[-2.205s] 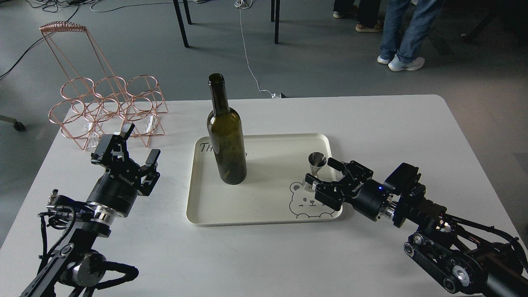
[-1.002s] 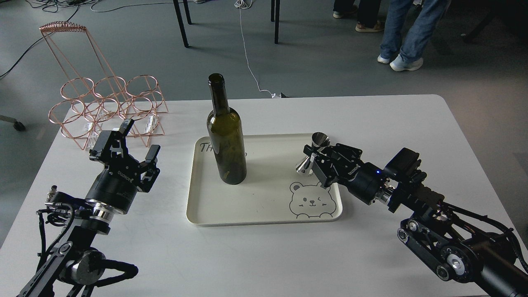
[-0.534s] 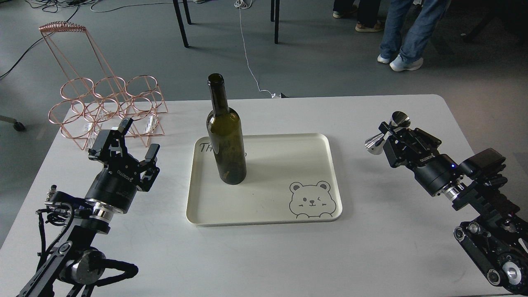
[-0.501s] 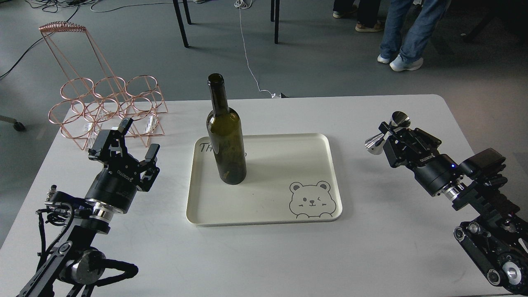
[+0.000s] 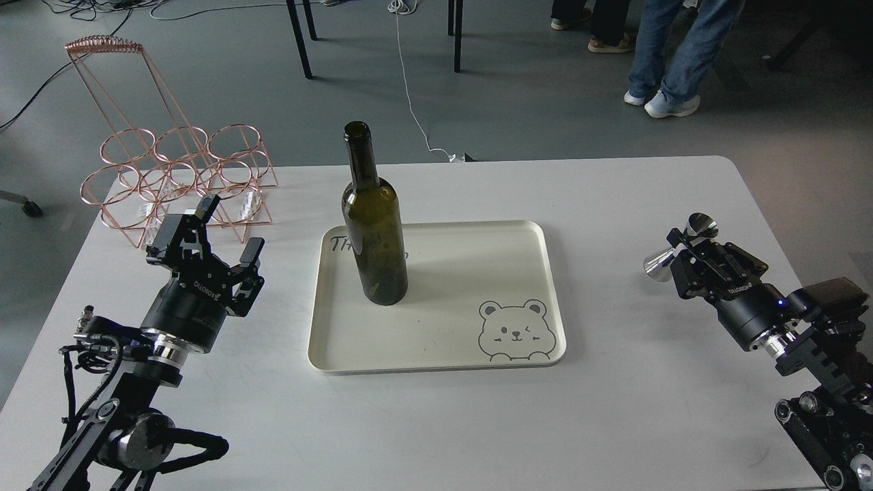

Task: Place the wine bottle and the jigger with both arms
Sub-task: 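Lift the jigger and carry it off the tray away from the bottle, then lower the jigger onto the table beside the tray and release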

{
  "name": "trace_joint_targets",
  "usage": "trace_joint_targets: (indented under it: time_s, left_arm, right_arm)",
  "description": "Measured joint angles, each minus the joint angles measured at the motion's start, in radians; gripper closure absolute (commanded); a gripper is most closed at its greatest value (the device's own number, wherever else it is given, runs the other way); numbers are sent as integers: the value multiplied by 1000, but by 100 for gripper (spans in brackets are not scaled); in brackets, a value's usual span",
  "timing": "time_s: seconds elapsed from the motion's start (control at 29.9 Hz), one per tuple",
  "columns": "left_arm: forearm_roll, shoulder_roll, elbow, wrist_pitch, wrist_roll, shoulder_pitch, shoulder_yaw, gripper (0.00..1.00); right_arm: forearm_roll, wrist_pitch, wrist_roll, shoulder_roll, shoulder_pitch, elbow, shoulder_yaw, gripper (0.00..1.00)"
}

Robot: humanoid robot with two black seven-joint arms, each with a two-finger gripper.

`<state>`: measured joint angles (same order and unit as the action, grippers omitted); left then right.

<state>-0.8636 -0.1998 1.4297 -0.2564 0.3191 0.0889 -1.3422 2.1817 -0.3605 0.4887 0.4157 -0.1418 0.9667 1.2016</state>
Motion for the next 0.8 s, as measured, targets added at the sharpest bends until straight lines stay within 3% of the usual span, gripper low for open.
trace_joint_targets:
  time_s: [0.53, 0.8]
  left_arm:
    - [0, 2, 0, -1, 0, 0, 0, 2]
    - [0, 0, 1, 0, 0, 0, 0, 2]
  right_arm:
    - [0, -1, 0, -68, -13, -97, -14, 76]
    - [0, -1, 0, -66, -28, -99, -28, 51]
